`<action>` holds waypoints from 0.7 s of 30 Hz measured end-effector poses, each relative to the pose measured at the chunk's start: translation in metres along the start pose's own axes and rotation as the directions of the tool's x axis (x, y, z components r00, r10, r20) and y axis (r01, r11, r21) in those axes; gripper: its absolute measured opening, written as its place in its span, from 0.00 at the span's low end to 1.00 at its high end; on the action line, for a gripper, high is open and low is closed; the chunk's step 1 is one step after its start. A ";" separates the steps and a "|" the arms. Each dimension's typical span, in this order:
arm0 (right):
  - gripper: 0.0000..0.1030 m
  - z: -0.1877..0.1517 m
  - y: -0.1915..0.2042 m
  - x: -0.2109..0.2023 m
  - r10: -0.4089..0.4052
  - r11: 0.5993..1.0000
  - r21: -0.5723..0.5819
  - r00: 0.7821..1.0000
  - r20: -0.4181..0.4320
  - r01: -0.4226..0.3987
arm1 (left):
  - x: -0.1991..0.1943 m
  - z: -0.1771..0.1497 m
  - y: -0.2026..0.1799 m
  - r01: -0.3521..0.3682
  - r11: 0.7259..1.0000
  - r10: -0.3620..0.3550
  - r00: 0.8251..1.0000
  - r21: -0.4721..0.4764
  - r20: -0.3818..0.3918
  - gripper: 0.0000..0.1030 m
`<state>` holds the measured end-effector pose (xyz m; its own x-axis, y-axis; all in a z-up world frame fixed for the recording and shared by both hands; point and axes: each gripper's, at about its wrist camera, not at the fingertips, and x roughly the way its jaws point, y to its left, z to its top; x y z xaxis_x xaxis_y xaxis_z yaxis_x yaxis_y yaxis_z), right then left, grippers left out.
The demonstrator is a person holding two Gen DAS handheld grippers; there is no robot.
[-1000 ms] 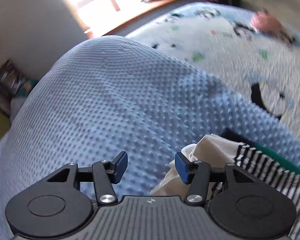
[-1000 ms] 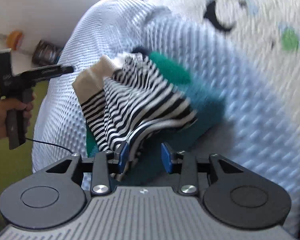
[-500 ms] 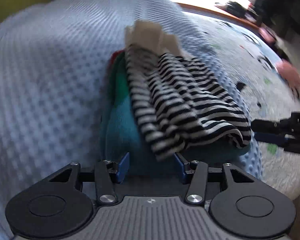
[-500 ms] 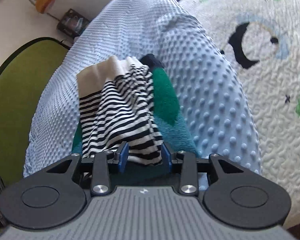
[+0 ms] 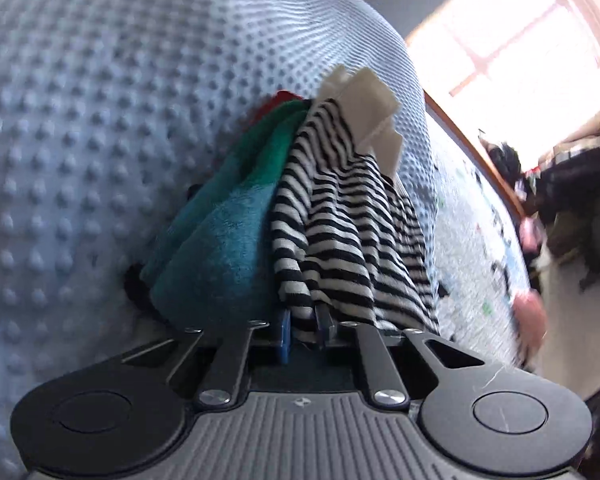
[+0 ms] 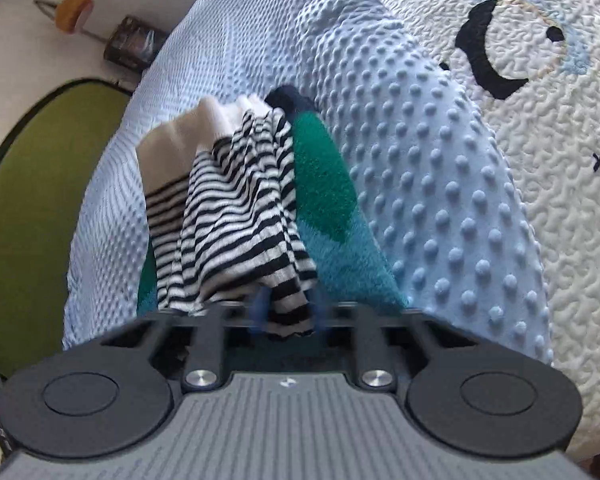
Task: Fold clothes
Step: 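Lower the sweater onto the stack and open both grippers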
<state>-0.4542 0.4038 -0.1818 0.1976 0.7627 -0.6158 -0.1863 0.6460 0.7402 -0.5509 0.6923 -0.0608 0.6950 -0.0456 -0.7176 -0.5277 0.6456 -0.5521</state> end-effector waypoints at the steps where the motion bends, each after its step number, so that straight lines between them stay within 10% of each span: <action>1: 0.07 0.001 0.005 -0.006 -0.001 1.000 -0.027 1.000 0.025 0.001 | -0.004 0.004 -0.001 0.001 1.000 -0.001 1.000 0.003 0.018 0.10; 6: 0.06 0.007 0.045 -0.042 -0.015 0.975 -0.219 0.995 0.100 0.037 | -0.057 0.017 -0.029 -0.089 0.978 0.058 0.984 0.189 0.166 0.08; 13: 0.09 -0.015 0.017 0.004 -0.168 0.965 -0.208 0.985 -0.035 0.158 | -0.030 0.002 0.002 -0.226 0.963 0.223 0.974 0.143 0.041 0.09; 16: 0.33 -0.010 0.023 -0.015 -0.180 0.960 -0.218 0.984 -0.006 0.174 | -0.052 0.000 -0.006 -0.199 0.961 0.196 0.980 0.192 0.034 0.13; 21: 0.34 0.039 0.040 -0.022 -0.084 0.942 -0.314 0.988 0.132 0.122 | -0.062 0.051 -0.035 -0.108 0.955 0.081 0.991 0.276 0.110 0.31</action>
<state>-0.4290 0.4123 -0.1282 0.3383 0.6947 -0.6348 -0.4531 0.7114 0.5372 -0.5509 0.7118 0.0248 0.6994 0.0904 -0.7090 -0.4442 0.8321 -0.3321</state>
